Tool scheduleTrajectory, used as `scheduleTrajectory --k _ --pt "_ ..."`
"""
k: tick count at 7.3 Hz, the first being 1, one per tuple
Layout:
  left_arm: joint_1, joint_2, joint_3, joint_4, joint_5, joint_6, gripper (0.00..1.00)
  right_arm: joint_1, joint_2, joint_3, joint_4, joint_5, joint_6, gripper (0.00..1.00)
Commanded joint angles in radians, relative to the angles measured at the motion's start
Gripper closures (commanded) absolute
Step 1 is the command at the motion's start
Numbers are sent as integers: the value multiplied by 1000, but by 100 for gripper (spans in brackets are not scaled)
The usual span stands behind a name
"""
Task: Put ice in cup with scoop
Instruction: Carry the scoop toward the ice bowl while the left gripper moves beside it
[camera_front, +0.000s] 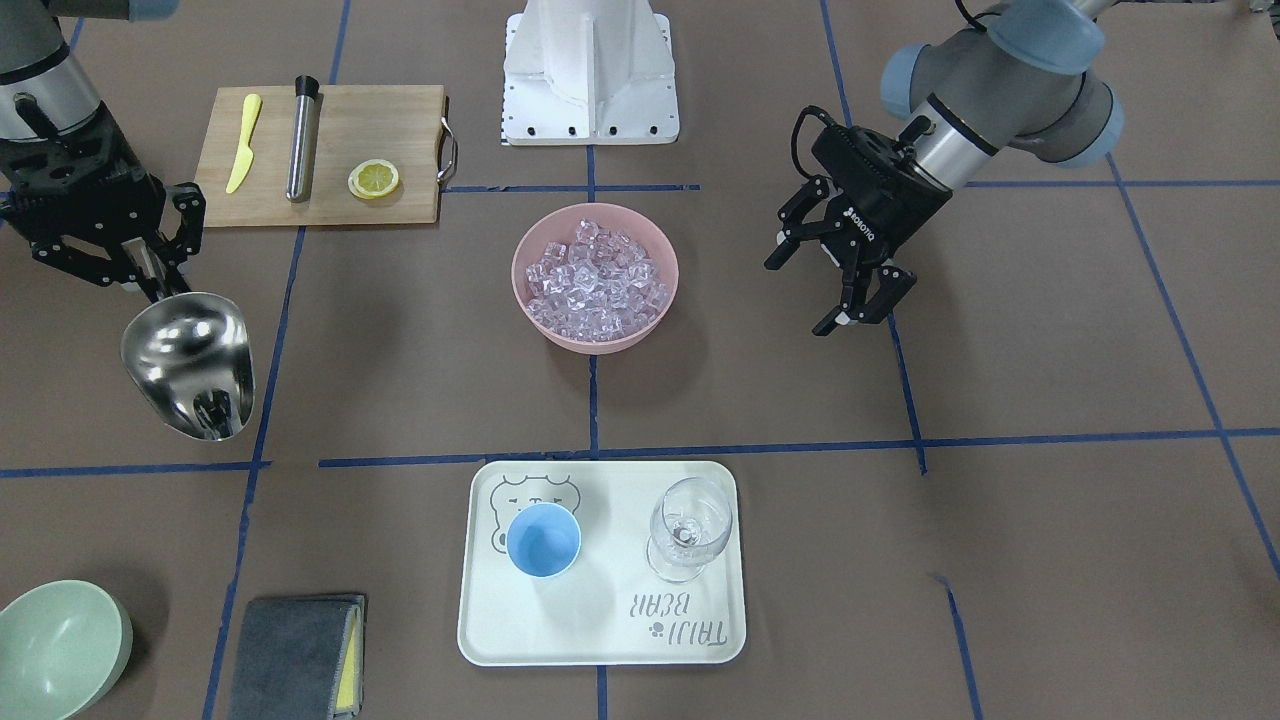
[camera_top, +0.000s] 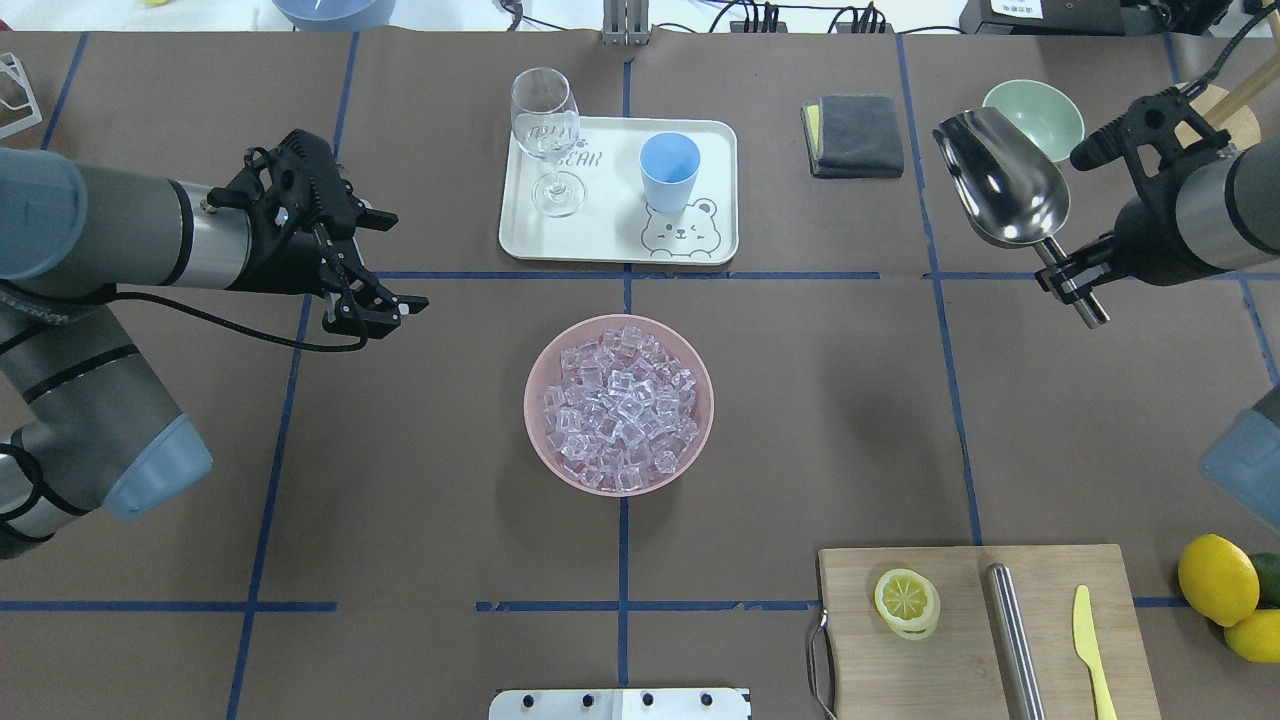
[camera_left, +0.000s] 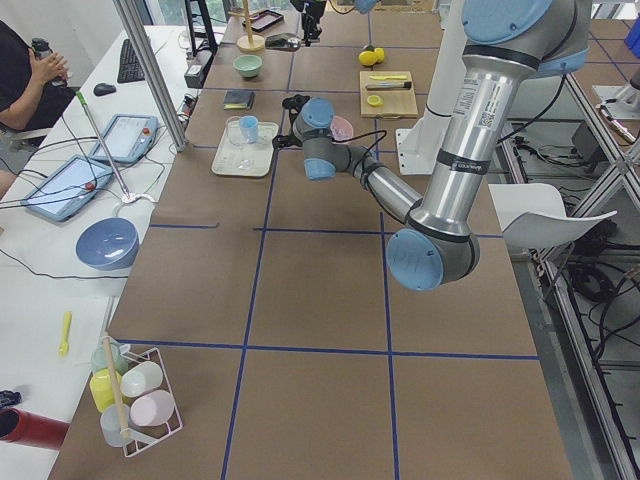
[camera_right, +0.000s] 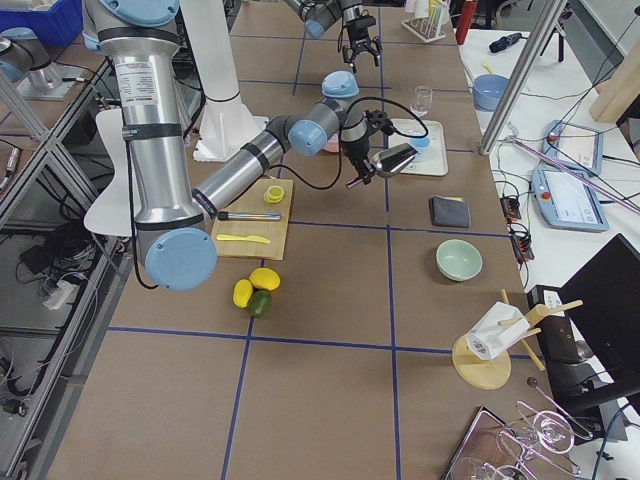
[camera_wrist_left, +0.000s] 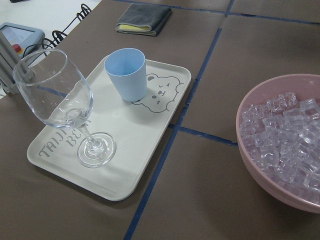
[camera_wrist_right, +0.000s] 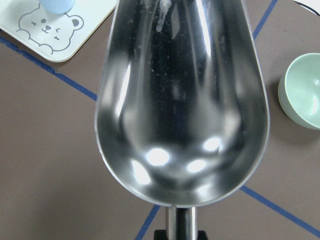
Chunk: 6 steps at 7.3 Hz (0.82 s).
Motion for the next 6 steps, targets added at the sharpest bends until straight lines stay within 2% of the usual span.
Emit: scheduleTrajectory --k 1,2,4,5,6 --pt "0 0 -2 0 -3 -7 0 -30 111 5 -156 -90 -2 100" --pt "0 0 1 0 -3 -7 0 -80 153 4 -264 -110 -10 100" --pt "0 0 16 0 -6 -7 0 -70 213 4 -420 -117 -242 100" --pt "6 0 15 -2 -6 -7 0 -71 230 4 -474 -117 -369 100" --pt "8 0 16 0 -8 -5 0 -79 235 5 -479 -120 -449 100"
